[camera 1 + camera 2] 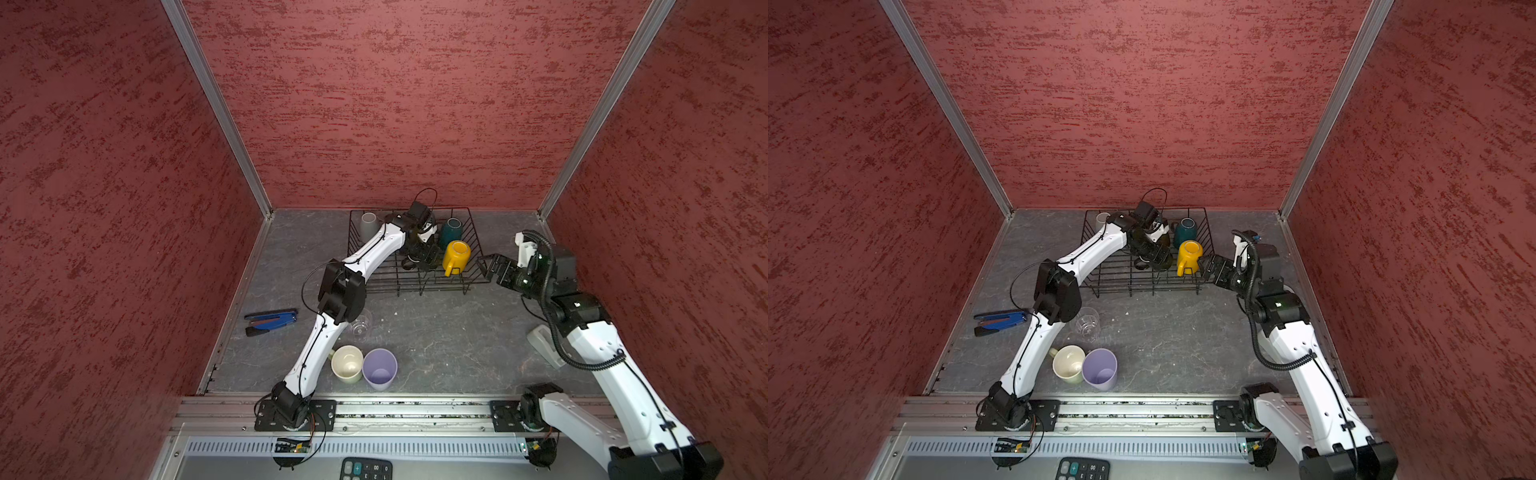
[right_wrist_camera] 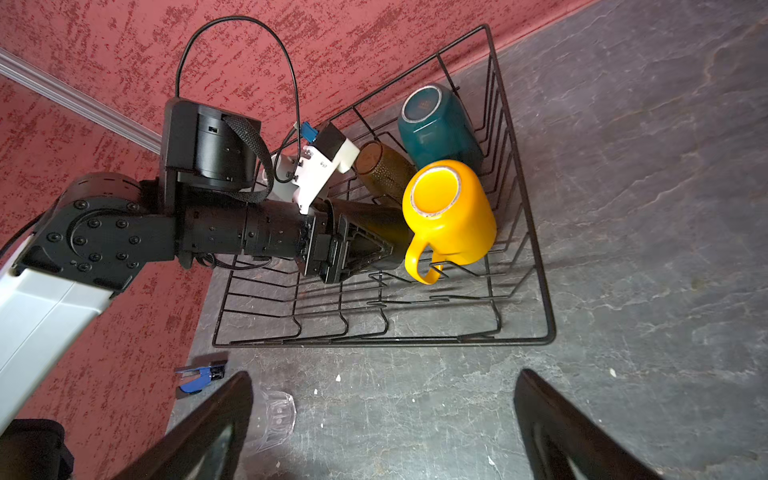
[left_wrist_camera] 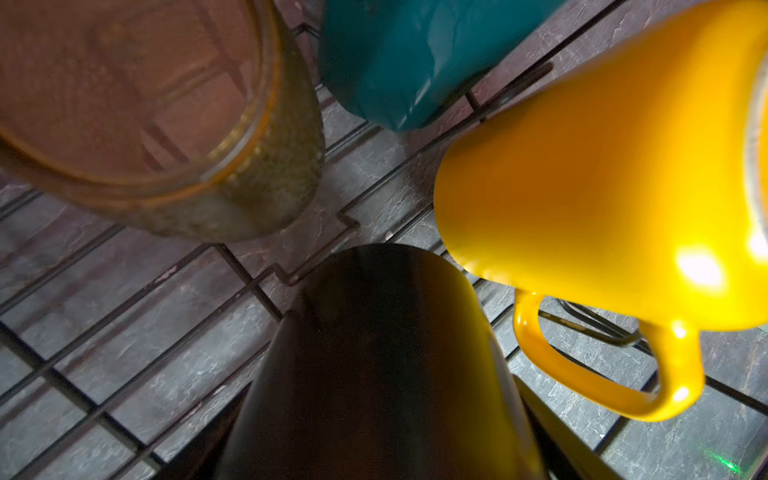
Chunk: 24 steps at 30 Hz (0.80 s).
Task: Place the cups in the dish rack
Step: 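Lower the black mug upside down beside the yellow mug with the left gripper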
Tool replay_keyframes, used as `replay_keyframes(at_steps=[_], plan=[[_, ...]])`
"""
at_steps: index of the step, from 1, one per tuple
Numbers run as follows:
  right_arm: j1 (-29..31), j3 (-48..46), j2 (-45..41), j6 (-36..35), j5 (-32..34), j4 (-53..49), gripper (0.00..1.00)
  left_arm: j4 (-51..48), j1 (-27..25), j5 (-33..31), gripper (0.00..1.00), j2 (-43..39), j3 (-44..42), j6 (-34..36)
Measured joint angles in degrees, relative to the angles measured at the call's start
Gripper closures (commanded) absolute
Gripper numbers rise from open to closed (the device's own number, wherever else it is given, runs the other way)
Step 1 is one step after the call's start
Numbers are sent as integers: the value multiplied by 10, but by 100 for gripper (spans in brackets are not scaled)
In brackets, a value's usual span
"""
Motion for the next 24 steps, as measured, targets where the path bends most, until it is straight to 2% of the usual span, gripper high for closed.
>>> replay_keyframes(at_steps=[7, 14, 24], plan=[[0, -2, 2, 1, 0, 4, 1, 0, -2, -5, 22, 0, 0, 6], [0, -2, 6, 2, -2, 10, 1, 0, -4, -4, 0, 0, 0, 8], [0, -2, 6, 4, -2, 11, 1, -3, -13, -7, 0, -6, 0, 10]])
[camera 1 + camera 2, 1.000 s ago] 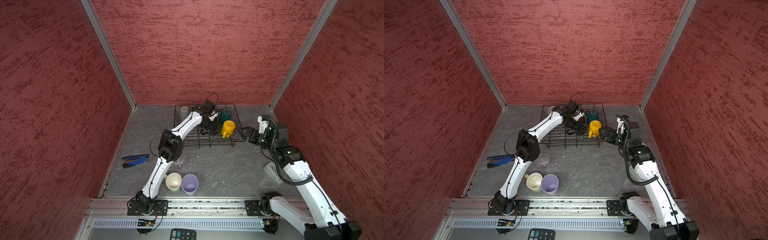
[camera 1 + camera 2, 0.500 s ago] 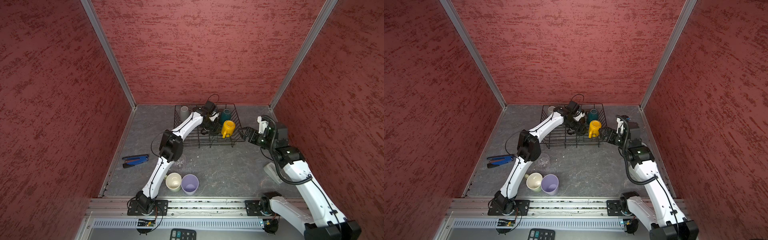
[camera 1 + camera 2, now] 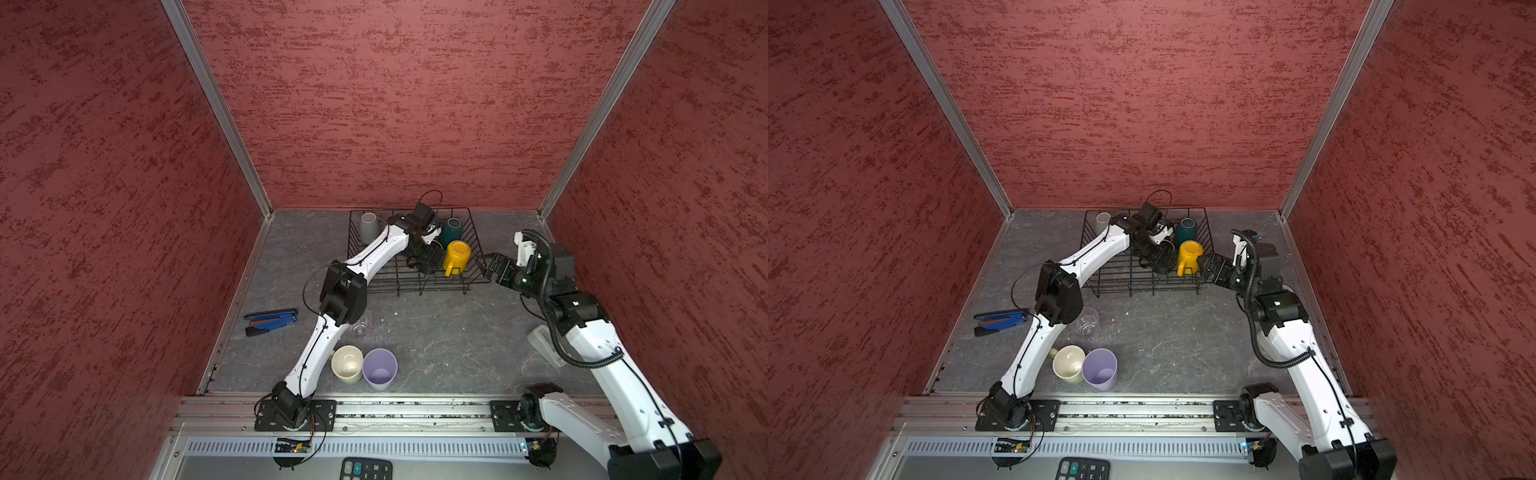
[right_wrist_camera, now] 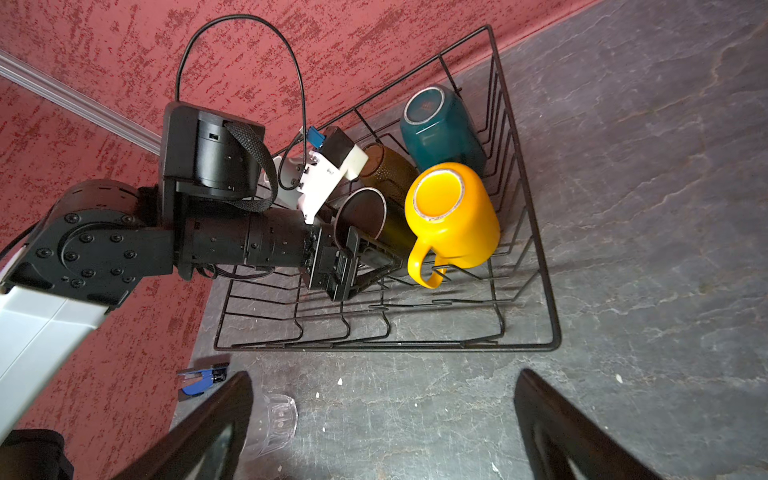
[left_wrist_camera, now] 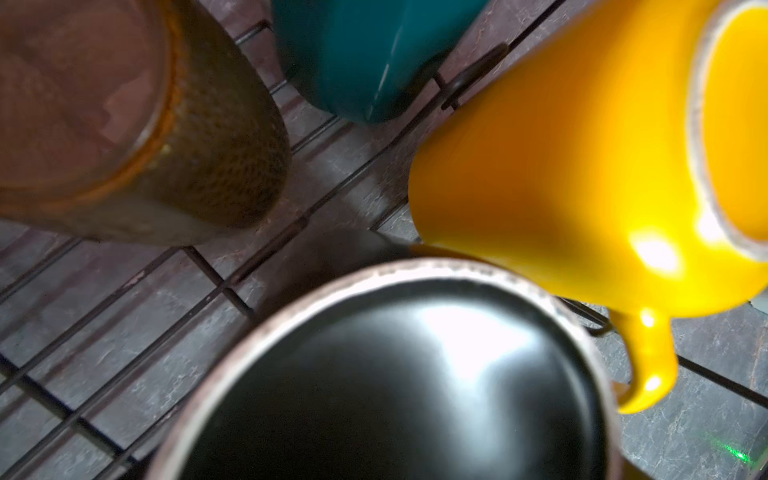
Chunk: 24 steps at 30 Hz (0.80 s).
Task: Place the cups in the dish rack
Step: 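Lower the black mug upside down beside the yellow mug with the left gripper, then open the left gripper and lift it away from the black mug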
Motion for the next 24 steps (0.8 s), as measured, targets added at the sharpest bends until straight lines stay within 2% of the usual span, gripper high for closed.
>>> replay_keyframes(at_steps=[6, 10, 15, 17, 19, 21, 24], plan=[[0, 0, -3, 0, 0, 0, 1, 5, 0, -30, 0, -49, -13, -9], [0, 2, -13, -2, -4, 0, 1, 52, 0, -71, 0, -138, -85, -22], [0, 13, -24, 1, -8, 16, 2, 233, 0, -109, 0, -329, -296, -42], [0, 13, -31, 0, -23, 27, 6, 370, 3, -102, 0, -426, -430, -55], [0, 13, -34, -3, -37, 38, 9, 467, 10, -82, 0, -497, -527, -74], [0, 18, -30, -7, -47, 35, 13, 518, 26, -61, 0, -529, -564, -97], [3, 38, -2, -18, -62, 21, 20, 555, 50, -51, 0, -543, -576, -115]])
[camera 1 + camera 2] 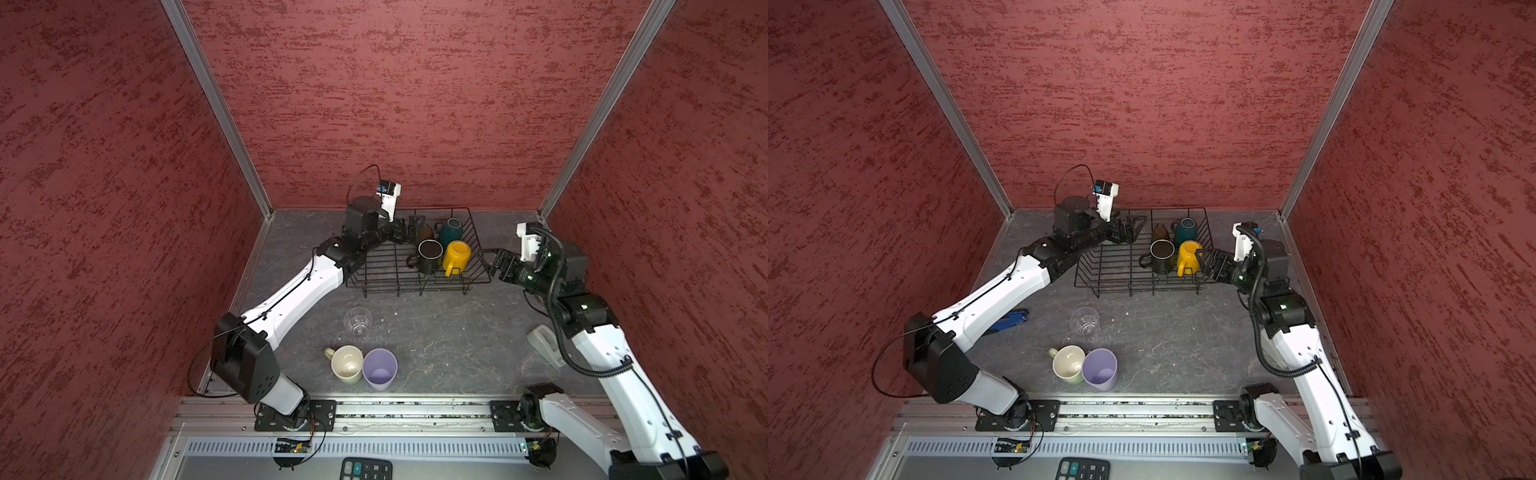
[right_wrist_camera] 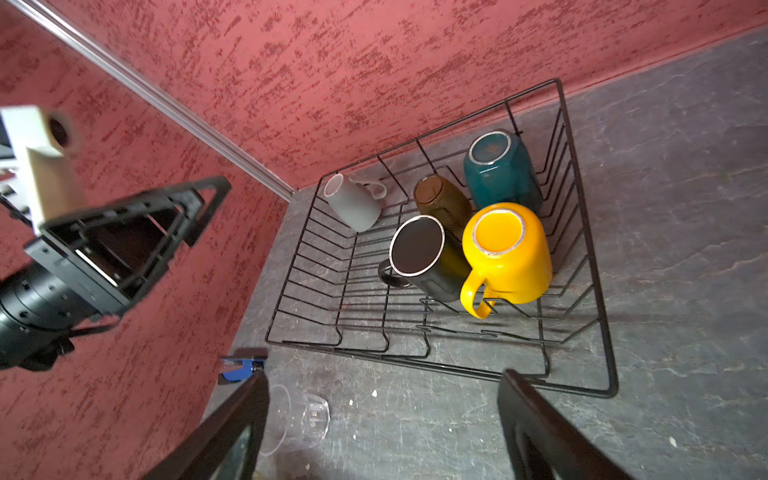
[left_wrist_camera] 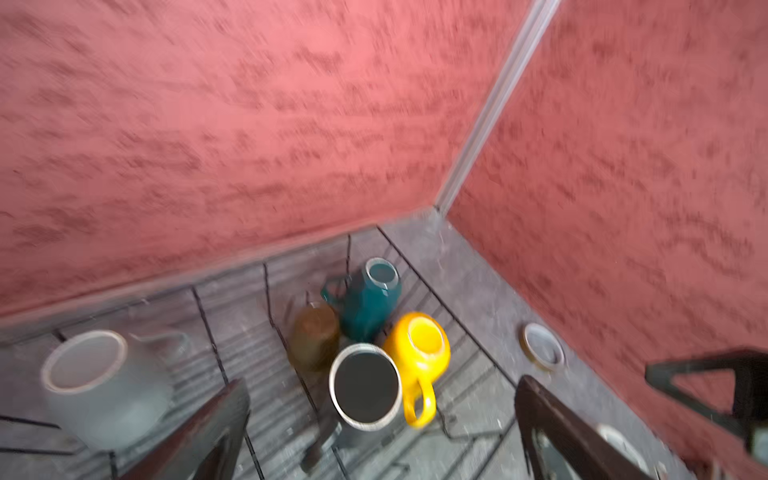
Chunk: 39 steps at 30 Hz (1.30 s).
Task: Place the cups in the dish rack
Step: 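Open the left gripper and lift it away from the black mug, then move the right gripper to the lilac cup while the left returns to rest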
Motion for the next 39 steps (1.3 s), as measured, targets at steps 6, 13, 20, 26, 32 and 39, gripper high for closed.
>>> replay_keyframes(at_steps=[6, 13, 20, 26, 32, 39], plan=[[118, 26, 49, -31, 37, -66, 23, -2, 39, -10, 0, -95, -82, 0], [320, 57, 91, -28, 111, -151, 29, -11, 167, -19, 0, -240, -177, 10], [442, 111, 131, 11, 162, -211, 36, 1, 223, -14, 0, -273, -249, 9], [517, 123, 179, 49, 182, -228, 38, -1, 267, 10, 0, -270, -264, -30], [571, 123, 225, 85, 190, -226, 39, -1, 291, 27, 0, -277, -265, -53], [605, 120, 269, 124, 194, -189, 41, -1, 293, 36, 0, -300, -267, -56]])
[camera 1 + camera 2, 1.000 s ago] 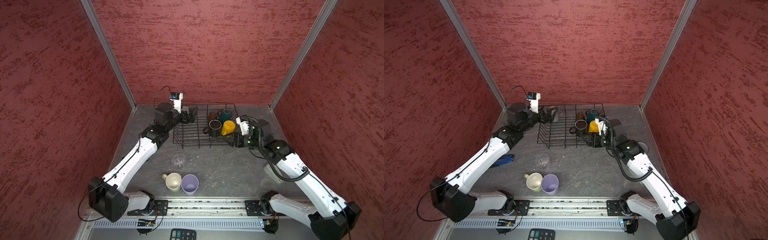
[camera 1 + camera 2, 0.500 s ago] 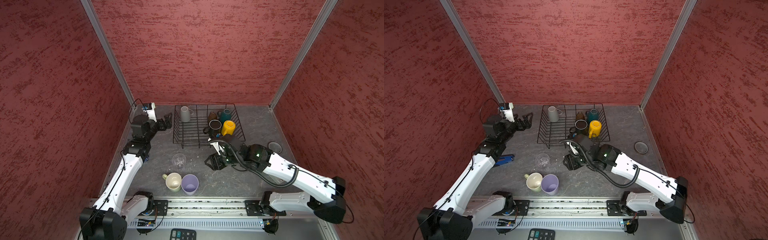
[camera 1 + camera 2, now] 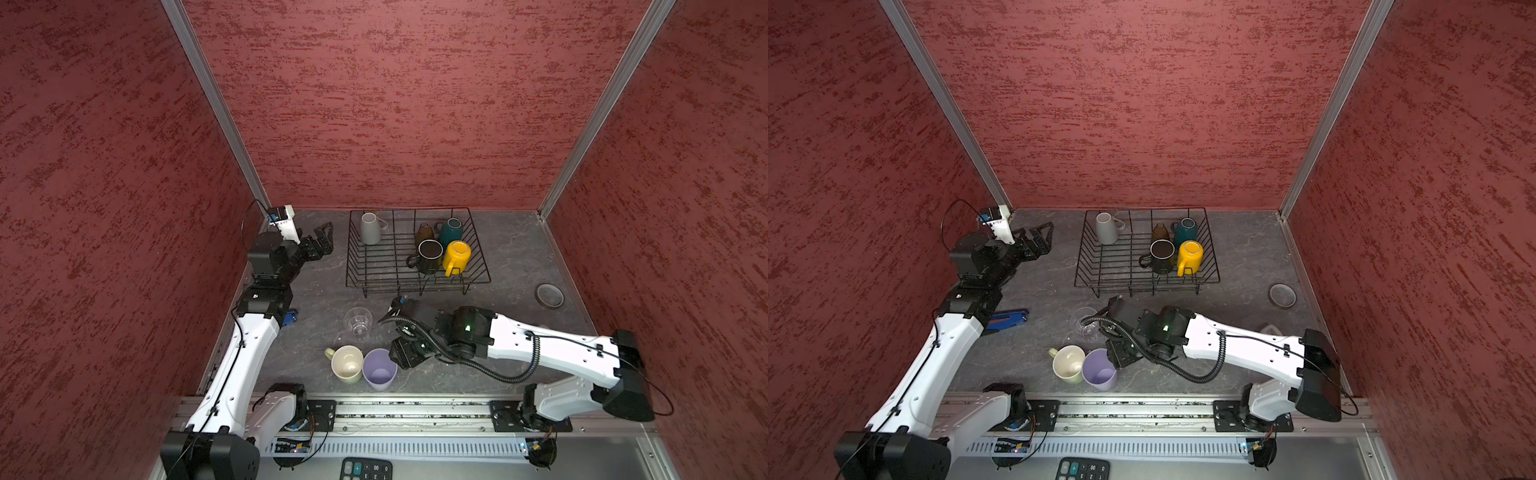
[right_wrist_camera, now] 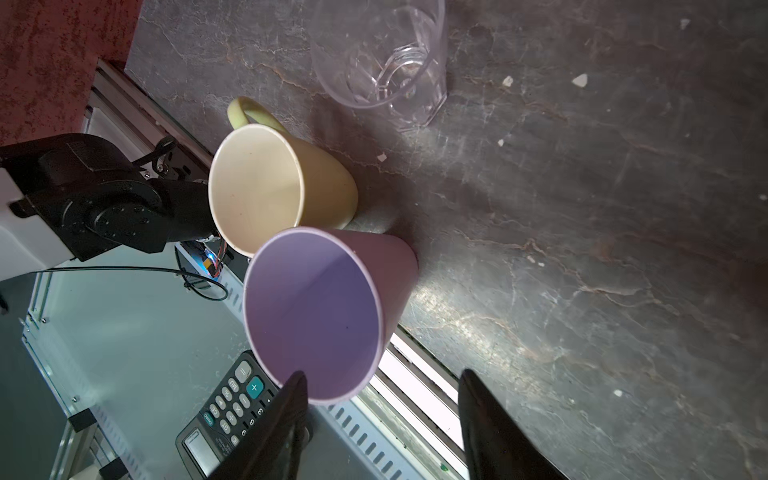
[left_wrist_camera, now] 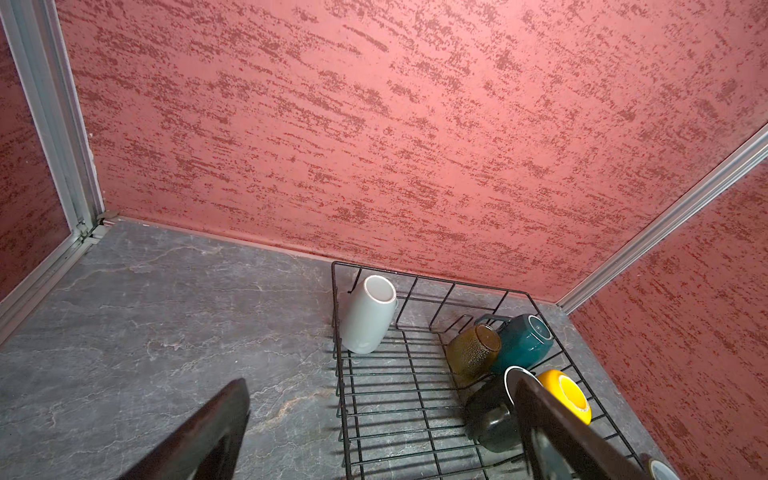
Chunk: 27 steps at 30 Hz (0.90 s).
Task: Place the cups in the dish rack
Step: 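Move the right gripper to the lilac cup while the left returns to rest, then grasp the lilac cup with the right gripper and lift it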
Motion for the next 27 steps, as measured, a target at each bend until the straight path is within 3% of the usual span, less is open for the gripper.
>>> replay_keyframes(at_steps=[9, 21, 27], plan=[[15, -2, 62, 19, 24, 25, 47, -1, 1, 2, 0, 0, 0, 0], [18, 15, 125, 18, 74, 0, 86, -2, 2, 1, 0, 0, 0, 0], [18, 27, 125, 14, 102, -30, 97, -3, 2, 0, 0, 0, 0, 0]])
